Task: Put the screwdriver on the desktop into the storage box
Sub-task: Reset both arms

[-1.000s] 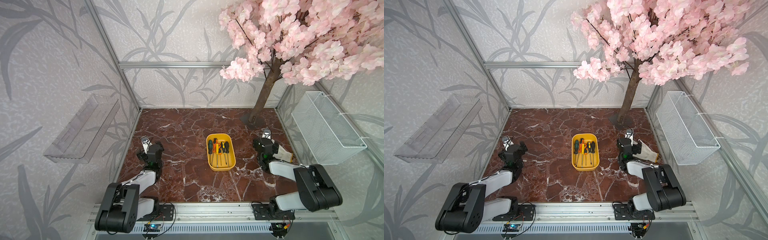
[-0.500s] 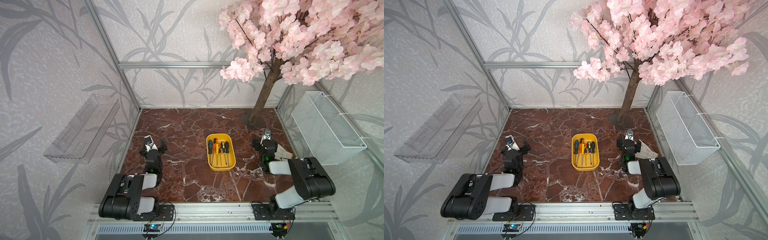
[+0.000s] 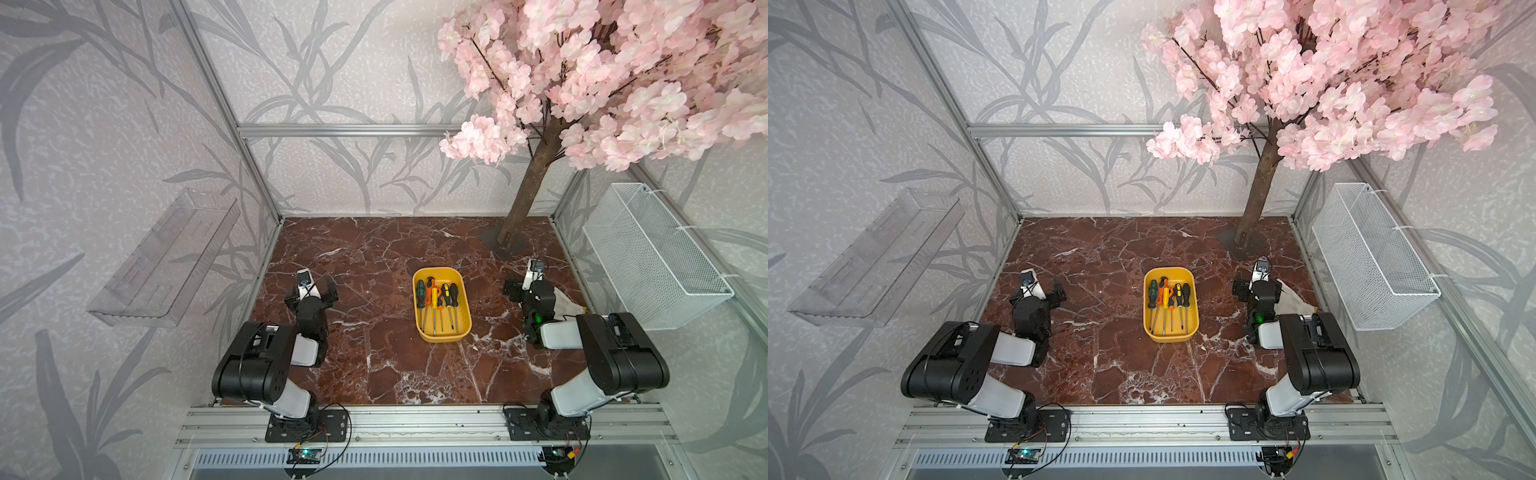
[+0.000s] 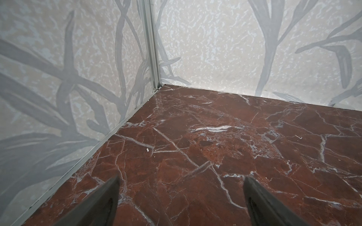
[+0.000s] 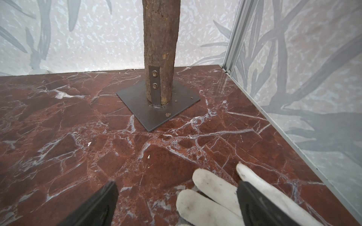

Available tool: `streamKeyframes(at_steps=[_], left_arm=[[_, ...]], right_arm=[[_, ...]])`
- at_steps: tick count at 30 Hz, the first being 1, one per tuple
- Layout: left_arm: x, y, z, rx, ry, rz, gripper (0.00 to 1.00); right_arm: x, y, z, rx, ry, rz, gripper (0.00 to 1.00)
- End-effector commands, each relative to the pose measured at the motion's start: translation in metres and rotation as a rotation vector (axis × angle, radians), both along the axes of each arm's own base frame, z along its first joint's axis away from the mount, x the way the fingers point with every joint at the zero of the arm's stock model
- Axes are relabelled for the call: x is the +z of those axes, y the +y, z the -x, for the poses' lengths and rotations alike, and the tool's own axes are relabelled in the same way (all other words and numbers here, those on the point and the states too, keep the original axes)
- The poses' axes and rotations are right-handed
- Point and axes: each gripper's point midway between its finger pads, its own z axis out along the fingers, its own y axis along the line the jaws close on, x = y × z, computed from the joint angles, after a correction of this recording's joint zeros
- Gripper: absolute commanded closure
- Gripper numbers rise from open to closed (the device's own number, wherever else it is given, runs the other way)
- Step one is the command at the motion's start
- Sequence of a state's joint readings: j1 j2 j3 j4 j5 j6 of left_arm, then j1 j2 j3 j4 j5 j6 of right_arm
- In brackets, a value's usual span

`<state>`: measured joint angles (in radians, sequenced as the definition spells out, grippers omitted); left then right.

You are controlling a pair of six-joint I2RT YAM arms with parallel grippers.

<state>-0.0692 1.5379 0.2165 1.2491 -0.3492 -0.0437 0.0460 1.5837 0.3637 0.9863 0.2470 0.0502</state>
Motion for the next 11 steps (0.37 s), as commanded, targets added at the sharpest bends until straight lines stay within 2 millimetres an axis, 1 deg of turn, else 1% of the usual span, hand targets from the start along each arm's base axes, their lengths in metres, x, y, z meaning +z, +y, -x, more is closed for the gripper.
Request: streamKeyframes(at_steps=[1, 11], left_arm=[[0.0112, -0.0022, -0.0037, -0.01, -0.028, -0.008, 0.0], [0.0112, -0.0022, -0.0034, -0.01, -0.03, -0.008, 0.0]], right_arm=[[0.0023, 0.0027, 0.0004, 0.012, -0.021, 0.011, 0.01], [-0.0002, 0.0021, -0.0021, 0.037, -0.004, -0.023, 0.01]])
